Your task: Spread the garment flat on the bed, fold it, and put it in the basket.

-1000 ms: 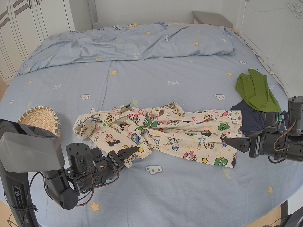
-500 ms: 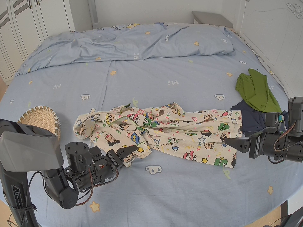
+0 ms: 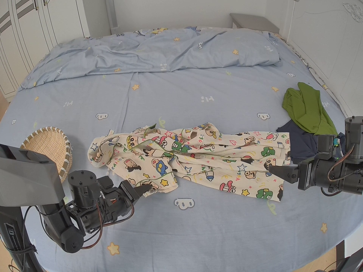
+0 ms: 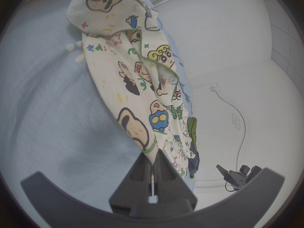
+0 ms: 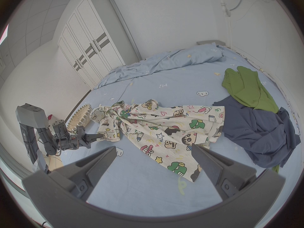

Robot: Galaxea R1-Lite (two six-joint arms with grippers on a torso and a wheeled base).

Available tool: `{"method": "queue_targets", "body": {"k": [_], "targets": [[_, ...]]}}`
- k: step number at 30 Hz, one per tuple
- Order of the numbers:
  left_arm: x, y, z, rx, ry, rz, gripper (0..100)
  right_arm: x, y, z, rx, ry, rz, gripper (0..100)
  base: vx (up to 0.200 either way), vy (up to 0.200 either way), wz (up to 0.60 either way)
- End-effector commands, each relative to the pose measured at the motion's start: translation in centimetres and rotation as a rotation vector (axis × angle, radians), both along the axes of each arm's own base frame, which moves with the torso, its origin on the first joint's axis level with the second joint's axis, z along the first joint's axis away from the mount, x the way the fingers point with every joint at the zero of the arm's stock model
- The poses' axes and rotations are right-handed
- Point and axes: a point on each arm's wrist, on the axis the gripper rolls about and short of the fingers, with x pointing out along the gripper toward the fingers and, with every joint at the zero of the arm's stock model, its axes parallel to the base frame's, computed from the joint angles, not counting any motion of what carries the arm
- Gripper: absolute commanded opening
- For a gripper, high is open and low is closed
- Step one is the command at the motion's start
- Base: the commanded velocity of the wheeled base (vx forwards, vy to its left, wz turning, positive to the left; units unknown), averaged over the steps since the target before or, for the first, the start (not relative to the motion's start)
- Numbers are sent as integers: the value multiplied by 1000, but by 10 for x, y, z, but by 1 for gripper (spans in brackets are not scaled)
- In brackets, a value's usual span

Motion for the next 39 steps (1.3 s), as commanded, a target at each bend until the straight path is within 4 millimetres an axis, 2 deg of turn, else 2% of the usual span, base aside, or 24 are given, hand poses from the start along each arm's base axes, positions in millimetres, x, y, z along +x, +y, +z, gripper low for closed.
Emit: {"method": "queue_targets", "body": {"k": [1,3,6,8,10,11,12,16,18,21,25,28,34,39], "targets": [[-10,4,16,-15,-50,-6,0,0,0,0,2,-2,-1,100,0,0,0],[-13,6,15,-10,-43,-10,0,0,0,1,4,-3,0,100,0,0,0],[-35,15,5,67,15,-46,0,-3,-2,-2,0,13,0,100,0,0,0],[-46,24,-3,118,51,-67,0,-6,-3,-8,-9,37,-1,100,0,0,0],[-50,30,-4,131,65,-67,0,-9,-5,-11,-15,48,-2,100,0,0,0],[-54,39,-6,138,84,-62,0,-14,-8,-12,-17,54,-4,100,0,0,0],[-56,52,-4,118,100,-65,0,-21,-12,-11,-6,51,-6,100,0,0,0],[-57,72,6,95,97,-13,0,-32,-18,-8,26,67,19,100,0,0,0],[-66,90,19,74,96,11,0,-39,-23,-6,53,103,22,100,0,0,0],[-82,107,30,11,125,-66,0,-43,-25,-8,75,148,31,100,0,0,0],[-100,112,33,17,156,-128,0,-45,-26,-13,81,187,24,100,0,0,0],[-114,116,26,113,185,-156,0,-49,-28,-21,111,248,1,100,0,0,0],[-132,127,24,162,226,-121,0,-56,-34,-32,135,327,-20,100,0,0,0],[-142,127,24,182,244,-131,0,-60,-37,-36,130,378,-30,100,0,0,0]]}}
